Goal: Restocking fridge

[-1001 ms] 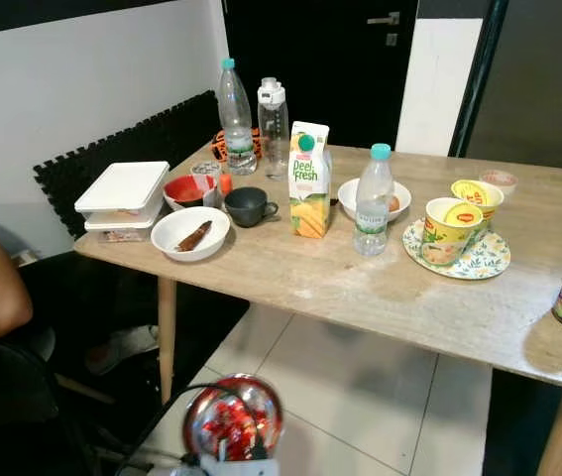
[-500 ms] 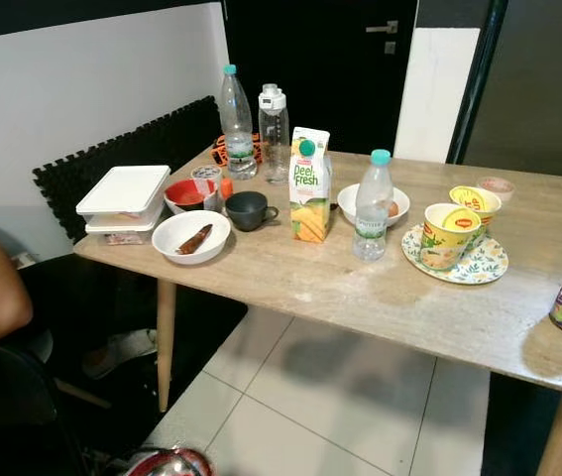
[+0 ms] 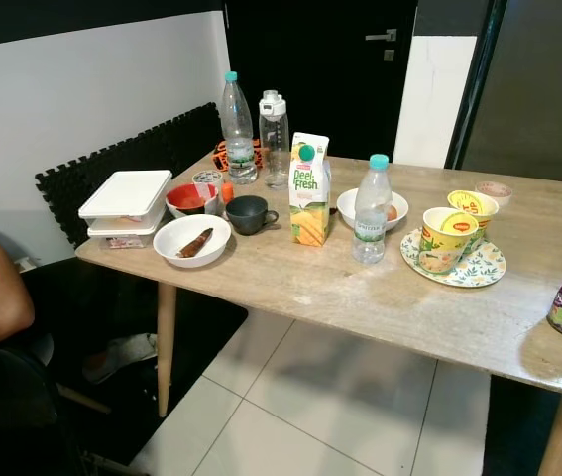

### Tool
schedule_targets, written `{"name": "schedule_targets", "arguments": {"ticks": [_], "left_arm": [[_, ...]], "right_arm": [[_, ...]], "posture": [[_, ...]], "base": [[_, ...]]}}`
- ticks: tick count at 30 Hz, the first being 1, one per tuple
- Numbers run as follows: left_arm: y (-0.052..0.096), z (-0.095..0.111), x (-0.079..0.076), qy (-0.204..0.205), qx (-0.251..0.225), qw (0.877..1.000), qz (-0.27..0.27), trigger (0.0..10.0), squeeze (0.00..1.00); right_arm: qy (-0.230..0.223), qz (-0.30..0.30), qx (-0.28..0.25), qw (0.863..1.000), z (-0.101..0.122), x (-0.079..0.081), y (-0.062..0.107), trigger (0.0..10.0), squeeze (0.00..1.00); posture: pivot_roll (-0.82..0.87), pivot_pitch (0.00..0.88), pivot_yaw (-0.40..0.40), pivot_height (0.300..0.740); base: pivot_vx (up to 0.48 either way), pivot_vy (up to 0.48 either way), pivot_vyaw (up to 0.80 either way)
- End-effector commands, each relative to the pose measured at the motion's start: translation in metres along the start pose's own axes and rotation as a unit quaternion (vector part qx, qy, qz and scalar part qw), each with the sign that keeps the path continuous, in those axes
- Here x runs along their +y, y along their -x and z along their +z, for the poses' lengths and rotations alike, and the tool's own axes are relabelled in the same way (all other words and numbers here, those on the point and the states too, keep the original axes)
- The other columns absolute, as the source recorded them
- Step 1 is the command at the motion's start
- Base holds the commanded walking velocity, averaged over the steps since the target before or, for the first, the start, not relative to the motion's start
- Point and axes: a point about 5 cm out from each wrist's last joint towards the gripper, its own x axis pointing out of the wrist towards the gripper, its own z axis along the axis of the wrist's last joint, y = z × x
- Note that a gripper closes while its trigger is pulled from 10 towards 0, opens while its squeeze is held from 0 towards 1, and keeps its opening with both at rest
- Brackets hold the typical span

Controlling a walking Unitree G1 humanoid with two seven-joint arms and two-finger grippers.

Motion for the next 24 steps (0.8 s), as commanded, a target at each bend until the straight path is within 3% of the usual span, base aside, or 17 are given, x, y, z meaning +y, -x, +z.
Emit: {"name": "schedule_targets", "arguments": {"ticks": [1,24], "left_arm": [[-0.0005,0.0003,-0.0017,0.012,-0.001,1.000,0.005,10.0,0.00],[-0.0016,-0.0024,-0.0095,0.046,0.005,0.999,0.005,10.0,0.00]], "right_arm": [[0.009,0.000,0.007,1.000,-0.0019,0.0015,-0.0001,10.0,0.00],[-0.004,0.005,0.008,1.000,-0.0009,0.0015,-0.0003,10.0,0.00]], "posture": [[-0.05,0.000,0.044,0.740],[-0.06,0.000,0.045,0.740]], "base": [[0.000,0.000,-0.46],[0.000,0.000,-0.80]]}}
